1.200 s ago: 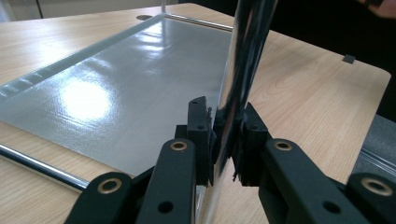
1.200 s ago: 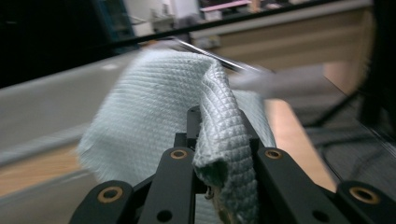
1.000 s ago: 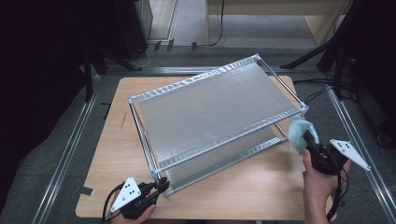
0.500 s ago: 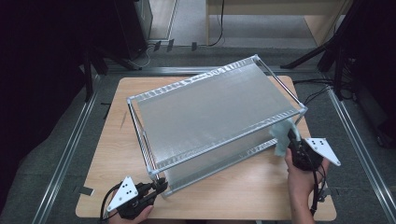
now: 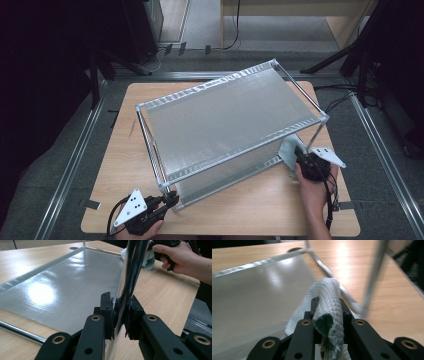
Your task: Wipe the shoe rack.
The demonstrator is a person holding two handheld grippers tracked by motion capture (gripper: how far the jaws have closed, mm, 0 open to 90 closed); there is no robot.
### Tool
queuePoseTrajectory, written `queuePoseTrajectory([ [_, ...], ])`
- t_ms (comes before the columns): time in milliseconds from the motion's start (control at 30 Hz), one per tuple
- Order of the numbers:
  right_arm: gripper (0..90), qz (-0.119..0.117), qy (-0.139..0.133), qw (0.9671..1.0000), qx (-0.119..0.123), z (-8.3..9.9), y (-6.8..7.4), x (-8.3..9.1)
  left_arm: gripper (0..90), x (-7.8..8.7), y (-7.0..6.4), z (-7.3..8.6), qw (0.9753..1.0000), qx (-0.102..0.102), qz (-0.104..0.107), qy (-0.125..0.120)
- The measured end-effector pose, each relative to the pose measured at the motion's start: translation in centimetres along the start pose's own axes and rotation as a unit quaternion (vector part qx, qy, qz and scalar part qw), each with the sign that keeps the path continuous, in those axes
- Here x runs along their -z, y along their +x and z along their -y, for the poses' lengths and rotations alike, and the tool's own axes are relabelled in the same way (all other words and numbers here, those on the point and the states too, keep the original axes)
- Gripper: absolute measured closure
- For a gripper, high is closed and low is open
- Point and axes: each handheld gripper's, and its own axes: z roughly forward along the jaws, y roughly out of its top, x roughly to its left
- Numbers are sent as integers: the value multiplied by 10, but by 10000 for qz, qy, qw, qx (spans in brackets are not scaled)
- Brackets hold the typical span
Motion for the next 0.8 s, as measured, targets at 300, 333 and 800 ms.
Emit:
queuePoseTrajectory([
  [300,749,-645,439,9945,702,11,33,-14,793,-1,0,0,10000,-17,20,-6],
  [333,749,-645,439,9945,702,11,33,-14,793,-1,0,0,10000,-17,20,-6],
  [800,287,-597,327,9971,328,-12,25,8,794,-1,0,-1,10000,-47,1,18],
])
